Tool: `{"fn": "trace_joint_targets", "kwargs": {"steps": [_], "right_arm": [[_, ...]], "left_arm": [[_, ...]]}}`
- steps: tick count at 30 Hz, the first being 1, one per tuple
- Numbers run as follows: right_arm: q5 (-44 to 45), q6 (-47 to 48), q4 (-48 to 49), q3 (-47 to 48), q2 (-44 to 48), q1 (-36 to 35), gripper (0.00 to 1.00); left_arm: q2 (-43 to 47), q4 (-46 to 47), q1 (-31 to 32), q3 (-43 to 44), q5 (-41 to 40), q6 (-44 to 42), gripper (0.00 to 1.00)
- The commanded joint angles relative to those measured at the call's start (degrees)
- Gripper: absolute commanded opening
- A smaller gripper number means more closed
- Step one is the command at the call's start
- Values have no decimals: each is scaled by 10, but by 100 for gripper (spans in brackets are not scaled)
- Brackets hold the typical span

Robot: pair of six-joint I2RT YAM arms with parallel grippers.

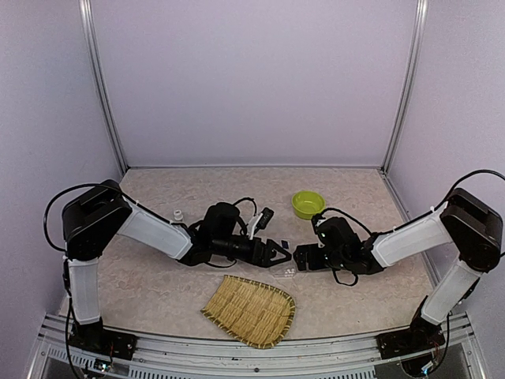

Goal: Sort the pills into containers
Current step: Close the lid of the pill container.

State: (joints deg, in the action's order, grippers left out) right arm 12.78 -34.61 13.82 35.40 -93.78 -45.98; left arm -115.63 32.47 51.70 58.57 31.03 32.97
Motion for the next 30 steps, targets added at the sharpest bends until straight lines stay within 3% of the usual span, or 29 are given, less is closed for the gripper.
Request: {"fn": "trace_joint_targets", "kwargs": {"steps": [1,30], "right_arm": [[-20,-12,-24,-15,6,-3,100],[-1,-5,-42,-37,48,-3,100]], "left_arm": [[-18,-20,8,23,-4,-12,93],[-70,-132,23,109,-38,-14,92]]}}
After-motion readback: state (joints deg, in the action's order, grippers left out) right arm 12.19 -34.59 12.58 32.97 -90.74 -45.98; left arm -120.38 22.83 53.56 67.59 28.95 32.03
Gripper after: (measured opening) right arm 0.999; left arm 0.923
